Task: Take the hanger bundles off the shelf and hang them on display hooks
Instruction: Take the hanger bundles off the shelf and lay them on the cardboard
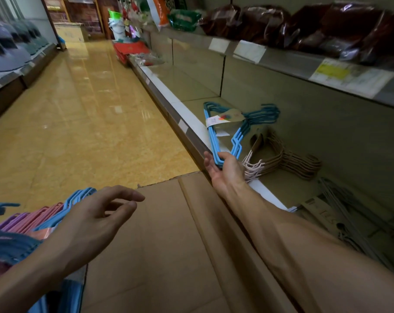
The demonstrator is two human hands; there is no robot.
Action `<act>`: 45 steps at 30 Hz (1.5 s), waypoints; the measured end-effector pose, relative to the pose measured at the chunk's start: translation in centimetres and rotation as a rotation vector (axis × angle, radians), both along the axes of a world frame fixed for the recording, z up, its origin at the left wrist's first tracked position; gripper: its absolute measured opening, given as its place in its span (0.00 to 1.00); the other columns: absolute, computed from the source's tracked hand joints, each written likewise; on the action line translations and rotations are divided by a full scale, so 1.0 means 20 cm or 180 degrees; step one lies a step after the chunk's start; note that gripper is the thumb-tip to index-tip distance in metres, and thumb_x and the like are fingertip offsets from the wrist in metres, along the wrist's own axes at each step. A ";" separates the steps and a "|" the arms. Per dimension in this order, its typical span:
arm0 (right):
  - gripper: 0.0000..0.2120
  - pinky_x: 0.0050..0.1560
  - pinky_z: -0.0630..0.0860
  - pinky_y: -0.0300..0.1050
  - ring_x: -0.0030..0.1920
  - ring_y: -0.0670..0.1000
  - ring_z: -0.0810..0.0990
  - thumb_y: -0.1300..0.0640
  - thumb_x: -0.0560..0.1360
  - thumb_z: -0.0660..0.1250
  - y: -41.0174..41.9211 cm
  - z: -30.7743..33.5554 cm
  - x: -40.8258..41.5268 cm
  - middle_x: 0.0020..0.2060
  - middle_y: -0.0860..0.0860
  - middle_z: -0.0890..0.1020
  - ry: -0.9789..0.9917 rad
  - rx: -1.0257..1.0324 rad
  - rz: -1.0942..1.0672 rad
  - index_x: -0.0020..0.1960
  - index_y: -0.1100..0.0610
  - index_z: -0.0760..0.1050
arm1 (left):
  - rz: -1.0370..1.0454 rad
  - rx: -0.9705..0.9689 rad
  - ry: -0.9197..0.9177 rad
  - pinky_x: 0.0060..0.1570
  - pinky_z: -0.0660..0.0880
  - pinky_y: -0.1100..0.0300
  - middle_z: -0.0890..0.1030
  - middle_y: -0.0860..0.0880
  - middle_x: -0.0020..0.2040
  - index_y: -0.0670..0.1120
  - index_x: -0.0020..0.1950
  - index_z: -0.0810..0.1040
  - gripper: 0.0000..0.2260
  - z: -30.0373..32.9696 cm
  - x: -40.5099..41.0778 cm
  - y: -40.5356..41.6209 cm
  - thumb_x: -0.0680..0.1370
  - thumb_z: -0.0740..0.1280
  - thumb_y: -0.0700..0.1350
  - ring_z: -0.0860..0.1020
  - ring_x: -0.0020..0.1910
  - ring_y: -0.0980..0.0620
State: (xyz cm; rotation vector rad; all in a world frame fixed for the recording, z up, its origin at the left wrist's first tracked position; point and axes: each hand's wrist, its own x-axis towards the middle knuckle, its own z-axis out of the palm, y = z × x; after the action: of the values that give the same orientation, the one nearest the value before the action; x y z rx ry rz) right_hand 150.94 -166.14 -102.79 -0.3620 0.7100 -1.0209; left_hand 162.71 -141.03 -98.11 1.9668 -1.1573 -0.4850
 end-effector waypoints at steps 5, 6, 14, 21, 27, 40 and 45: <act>0.15 0.33 0.80 0.42 0.37 0.54 0.85 0.68 0.79 0.61 0.14 0.08 -0.08 0.51 0.63 0.79 -0.0001 -0.0283 0.0530 0.65 0.64 0.69 | 0.0292 0.0046 0.0294 0.51 0.78 0.58 0.83 0.61 0.48 0.62 0.51 0.82 0.08 0.13 0.03 0.07 0.80 0.66 0.50 0.81 0.48 0.61; 0.16 0.33 0.80 0.42 0.36 0.54 0.85 0.68 0.78 0.61 0.16 0.09 -0.09 0.53 0.64 0.79 0.0012 -0.0321 0.0616 0.66 0.66 0.68 | 0.0381 0.0020 0.0369 0.49 0.77 0.59 0.82 0.59 0.50 0.59 0.52 0.82 0.07 0.15 0.03 0.08 0.80 0.65 0.49 0.81 0.50 0.59; 0.15 0.25 0.71 0.36 0.28 0.47 0.75 0.63 0.79 0.58 0.40 0.27 -0.14 0.41 0.64 0.81 0.0255 -0.0589 0.1542 0.62 0.70 0.71 | 0.1030 -0.0483 0.1599 0.51 0.79 0.53 0.80 0.45 0.59 0.45 0.64 0.77 0.12 0.29 0.16 0.18 0.81 0.65 0.46 0.82 0.54 0.46; 0.05 0.23 0.67 0.36 0.23 0.47 0.70 0.63 0.72 0.60 0.69 0.36 -0.18 0.36 0.63 0.79 0.0332 -0.0753 0.2318 0.48 0.61 0.69 | 0.1582 -0.1199 0.3269 0.54 0.78 0.45 0.74 0.37 0.65 0.41 0.74 0.66 0.27 0.34 0.33 0.17 0.80 0.66 0.53 0.79 0.58 0.38; 0.11 0.20 0.66 0.36 0.20 0.46 0.68 0.64 0.72 0.59 0.81 0.34 -0.21 0.36 0.64 0.77 0.0385 -0.0883 0.2751 0.54 0.59 0.70 | 0.2035 -0.1842 0.3721 0.52 0.79 0.38 0.74 0.38 0.62 0.47 0.73 0.64 0.33 0.35 0.49 0.23 0.76 0.67 0.63 0.81 0.52 0.38; 0.27 0.38 0.79 0.48 0.34 0.55 0.79 0.67 0.69 0.72 0.84 0.27 -0.27 0.49 0.69 0.78 -0.0037 -0.0706 0.3780 0.65 0.54 0.69 | 0.2665 -0.2844 0.3691 0.28 0.79 0.57 0.80 0.48 0.47 0.45 0.60 0.71 0.20 0.39 0.56 0.32 0.80 0.62 0.61 0.83 0.36 0.49; 0.38 0.57 0.78 0.59 0.59 0.63 0.80 0.65 0.61 0.81 0.86 0.31 -0.27 0.57 0.61 0.81 0.0656 -0.1265 0.4008 0.69 0.62 0.71 | 0.2701 -0.3091 0.3206 0.23 0.61 0.68 0.63 0.51 0.31 0.45 0.49 0.73 0.15 0.42 0.56 0.33 0.82 0.60 0.56 0.61 0.20 0.56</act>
State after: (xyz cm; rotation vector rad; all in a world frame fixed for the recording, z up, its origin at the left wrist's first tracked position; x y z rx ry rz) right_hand 145.58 -148.94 -96.56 -1.0943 0.3165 0.1004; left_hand 174.00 -134.37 -89.65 0.9293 0.1573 -0.2759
